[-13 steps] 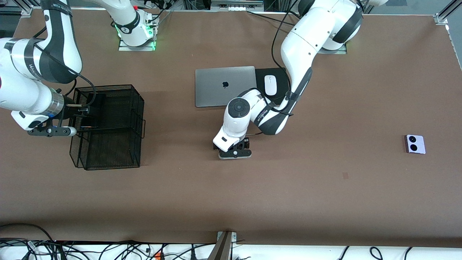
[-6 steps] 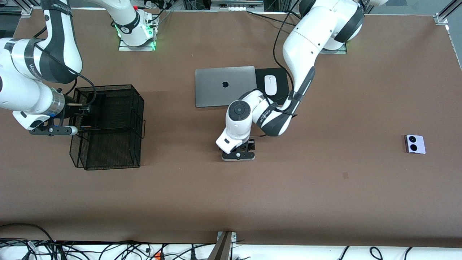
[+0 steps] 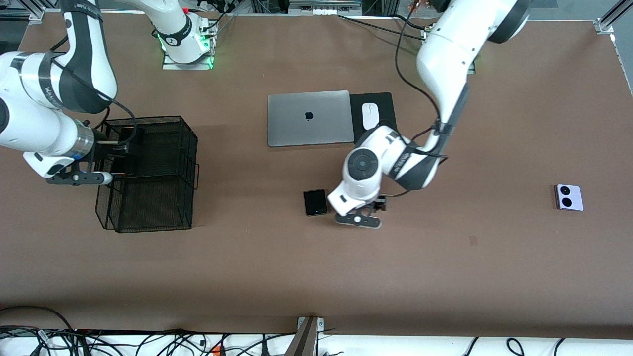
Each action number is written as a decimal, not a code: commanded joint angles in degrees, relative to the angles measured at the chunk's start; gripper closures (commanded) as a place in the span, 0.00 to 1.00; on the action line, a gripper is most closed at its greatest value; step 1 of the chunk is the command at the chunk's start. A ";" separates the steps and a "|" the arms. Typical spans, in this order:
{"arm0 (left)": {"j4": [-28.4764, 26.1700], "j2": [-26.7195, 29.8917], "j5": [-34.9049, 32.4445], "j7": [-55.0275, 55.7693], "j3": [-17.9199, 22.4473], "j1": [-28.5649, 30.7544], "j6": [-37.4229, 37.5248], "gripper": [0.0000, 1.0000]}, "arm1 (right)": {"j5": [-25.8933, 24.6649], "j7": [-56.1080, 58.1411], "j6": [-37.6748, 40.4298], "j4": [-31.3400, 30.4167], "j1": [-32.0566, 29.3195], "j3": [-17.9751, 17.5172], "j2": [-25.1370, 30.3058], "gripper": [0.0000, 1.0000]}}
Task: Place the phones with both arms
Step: 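Release the flip phone and withdraw the left gripper while the right gripper approaches, then grasp the flip phone with the right gripper while the left gripper reaches the white phone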
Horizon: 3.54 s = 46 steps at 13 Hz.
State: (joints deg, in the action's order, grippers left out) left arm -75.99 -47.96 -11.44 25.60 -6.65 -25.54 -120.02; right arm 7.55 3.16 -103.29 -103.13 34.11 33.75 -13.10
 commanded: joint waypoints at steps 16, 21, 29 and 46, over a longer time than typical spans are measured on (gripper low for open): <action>-17.26 23.96 -7.72 -50.36 -0.29 34.04 11.48 0.00 | 17.15 -18.81 -20.27 38.35 16.77 -13.36 -41.20 0.01; -17.35 22.03 -7.03 -53.99 -0.29 46.53 3.05 0.00 | 16.62 -19.16 -27.14 38.35 17.92 -14.59 -45.08 0.01; -17.35 17.11 0.09 -53.19 -0.46 55.94 -3.29 0.00 | 15.31 -19.24 -30.92 38.09 18.70 -14.76 -47.80 0.01; -23.32 9.55 3.62 -51.00 -0.46 61.93 -21.56 0.00 | 12.06 -21.79 -30.39 36.07 20.03 -14.85 -47.89 0.02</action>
State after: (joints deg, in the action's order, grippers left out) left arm -98.79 -38.18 -8.74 -25.22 -6.27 35.07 -139.93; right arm 21.17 -17.36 -133.73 -67.00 53.56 18.92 -60.96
